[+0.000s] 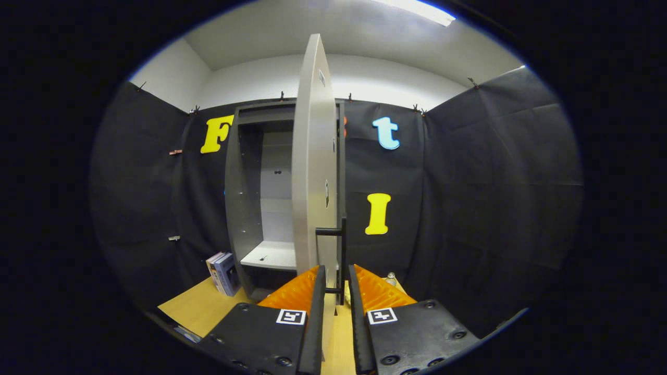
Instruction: Open the shoe cabinet door, grab the shoes and put them into the shoe cabinet, then close the shoe cabinet door.
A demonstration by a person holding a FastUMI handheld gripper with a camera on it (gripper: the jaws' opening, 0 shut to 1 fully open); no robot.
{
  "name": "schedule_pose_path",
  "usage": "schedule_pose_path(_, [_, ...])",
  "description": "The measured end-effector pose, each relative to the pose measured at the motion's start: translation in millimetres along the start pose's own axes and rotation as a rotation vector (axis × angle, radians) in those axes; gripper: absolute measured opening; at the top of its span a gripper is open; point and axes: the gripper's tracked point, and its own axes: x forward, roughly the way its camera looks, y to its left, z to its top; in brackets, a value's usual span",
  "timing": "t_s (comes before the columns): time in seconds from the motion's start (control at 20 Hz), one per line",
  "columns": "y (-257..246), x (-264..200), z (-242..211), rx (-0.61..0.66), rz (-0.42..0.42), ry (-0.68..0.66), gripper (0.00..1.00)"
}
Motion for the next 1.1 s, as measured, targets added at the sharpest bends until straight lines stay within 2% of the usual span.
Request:
schedule_pose_path(0.1, [-2,-12,6,-0.007,-0.012,-0.033,0.27])
schedule_pose_path(0.3, [10,-19,-21,0.003,0.021,0.033,0.26])
schedule_pose_path(0.75, [120,-18,-131,0.04,0.19,0.239,0.26])
schedule_pose_path(0.9, [152,-16,-168,0.028,0.2,0.306,0.27])
schedule_pose_path(1.1, [184,-9,-215,0.039,0.163,0.4,0.27])
